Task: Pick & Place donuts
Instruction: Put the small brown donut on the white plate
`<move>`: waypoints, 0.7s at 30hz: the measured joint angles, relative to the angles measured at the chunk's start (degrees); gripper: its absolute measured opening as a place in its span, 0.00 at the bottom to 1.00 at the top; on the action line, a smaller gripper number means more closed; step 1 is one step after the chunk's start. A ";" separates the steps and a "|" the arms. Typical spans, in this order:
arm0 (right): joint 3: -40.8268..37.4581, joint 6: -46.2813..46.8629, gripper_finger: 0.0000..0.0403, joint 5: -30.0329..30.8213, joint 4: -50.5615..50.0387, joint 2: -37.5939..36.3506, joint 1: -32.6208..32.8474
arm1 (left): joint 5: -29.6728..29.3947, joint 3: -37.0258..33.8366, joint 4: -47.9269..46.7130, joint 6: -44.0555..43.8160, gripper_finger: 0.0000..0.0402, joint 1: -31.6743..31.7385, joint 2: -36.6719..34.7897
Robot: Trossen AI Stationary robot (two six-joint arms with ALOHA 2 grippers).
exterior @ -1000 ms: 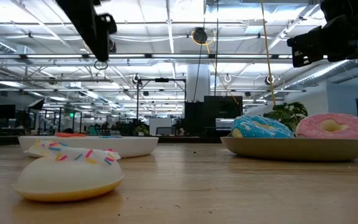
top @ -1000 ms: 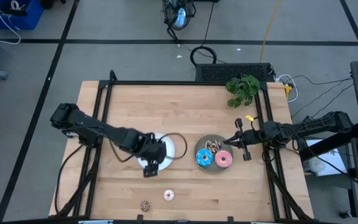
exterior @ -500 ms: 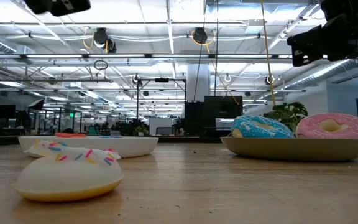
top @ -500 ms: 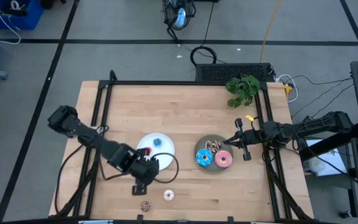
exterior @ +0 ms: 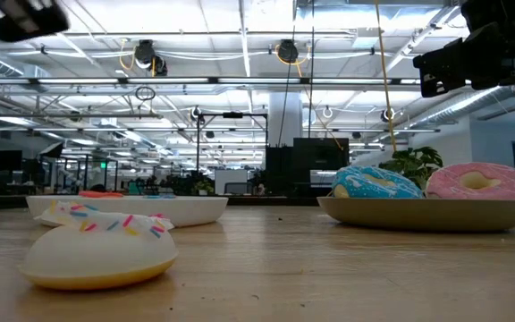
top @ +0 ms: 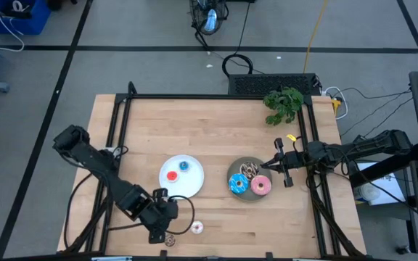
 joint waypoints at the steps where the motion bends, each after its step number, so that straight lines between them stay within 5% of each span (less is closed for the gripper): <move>1: 0.00 0.00 0.00 0.00 0.00 0.00 0.00 | 0.04 -0.79 0.01 -1.11 0.04 -0.20 0.00; 6: 0.00 1.02 0.00 0.00 -0.02 0.02 0.00 | 0.20 -3.41 2.38 -5.87 0.04 -0.27 0.00; 21: -0.02 2.85 0.00 -0.02 0.08 0.00 0.00 | -2.82 -4.62 2.58 -2.43 0.04 3.04 0.00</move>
